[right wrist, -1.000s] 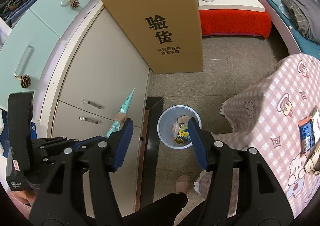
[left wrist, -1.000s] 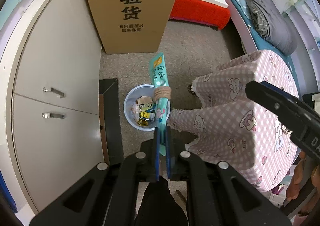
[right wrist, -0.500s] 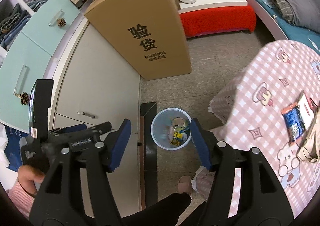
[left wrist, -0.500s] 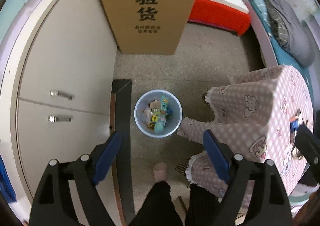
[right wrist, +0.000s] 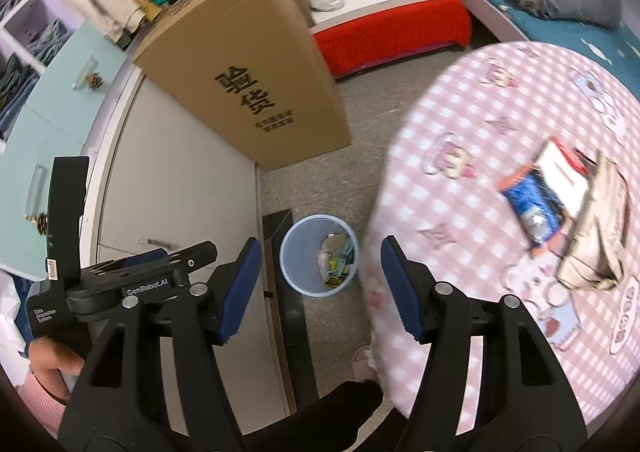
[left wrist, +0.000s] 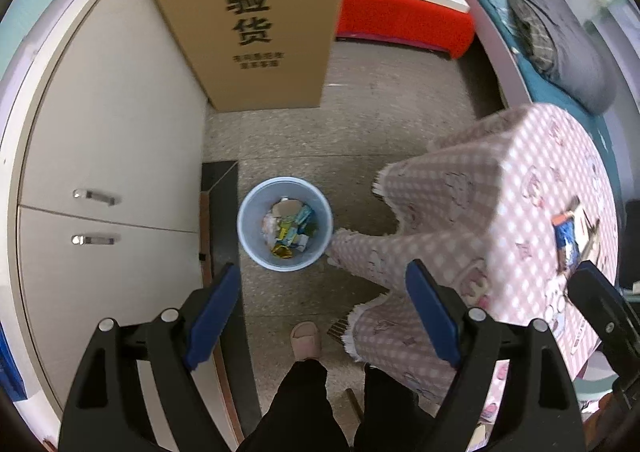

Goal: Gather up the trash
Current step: 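Move both open grippers back over the table, then grasp the blue-black wrapper with the left gripper while the right grasps the bundle's red string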

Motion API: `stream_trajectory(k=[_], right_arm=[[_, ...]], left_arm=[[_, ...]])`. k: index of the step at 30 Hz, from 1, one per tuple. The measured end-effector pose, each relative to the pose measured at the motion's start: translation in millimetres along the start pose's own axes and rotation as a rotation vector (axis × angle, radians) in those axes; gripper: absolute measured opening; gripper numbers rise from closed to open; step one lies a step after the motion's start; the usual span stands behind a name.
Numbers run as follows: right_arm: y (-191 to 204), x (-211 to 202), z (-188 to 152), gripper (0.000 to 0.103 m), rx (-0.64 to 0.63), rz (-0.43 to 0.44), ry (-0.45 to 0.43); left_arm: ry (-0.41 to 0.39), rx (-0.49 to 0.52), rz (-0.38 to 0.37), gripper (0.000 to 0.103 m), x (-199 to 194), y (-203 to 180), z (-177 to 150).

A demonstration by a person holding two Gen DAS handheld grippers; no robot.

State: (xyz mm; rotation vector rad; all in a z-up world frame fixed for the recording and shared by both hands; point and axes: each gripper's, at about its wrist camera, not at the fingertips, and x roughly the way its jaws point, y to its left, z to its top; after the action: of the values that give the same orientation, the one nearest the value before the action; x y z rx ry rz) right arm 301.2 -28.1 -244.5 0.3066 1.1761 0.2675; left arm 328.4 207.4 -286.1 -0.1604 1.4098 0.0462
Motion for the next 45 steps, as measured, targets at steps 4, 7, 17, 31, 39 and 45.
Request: stream_trajectory(k=[4,7,17,31,39,45], right_arm=[[-42,-20,-4,0.062,0.065,-0.033,-0.021],[-78,-35,-9,0.062,0.117,-0.063,-0.034],[-195,-80,-24,0.063,0.247,-0.137,-0.038],[-304,-80,4,0.063,0.233,-0.171,0.031],[-327,-54,37,0.063,0.207,-0.15,0.054],[-329,-37,49,0.063,0.195,-0.138,0.071]], left_arm=[[0.008,0.056,-0.013,0.083,1,-42,-1],[0.017,0.1,-0.032,0.083,3,-77,-4],[0.078,0.222,-0.106,0.083,21,-209,-21],[0.093,0.132,-0.05,0.083,76,-306,-12],[0.082,0.183,0.039,0.083,94,-314,-7],[0.054,0.234,0.069,0.059,90,-318,-15]])
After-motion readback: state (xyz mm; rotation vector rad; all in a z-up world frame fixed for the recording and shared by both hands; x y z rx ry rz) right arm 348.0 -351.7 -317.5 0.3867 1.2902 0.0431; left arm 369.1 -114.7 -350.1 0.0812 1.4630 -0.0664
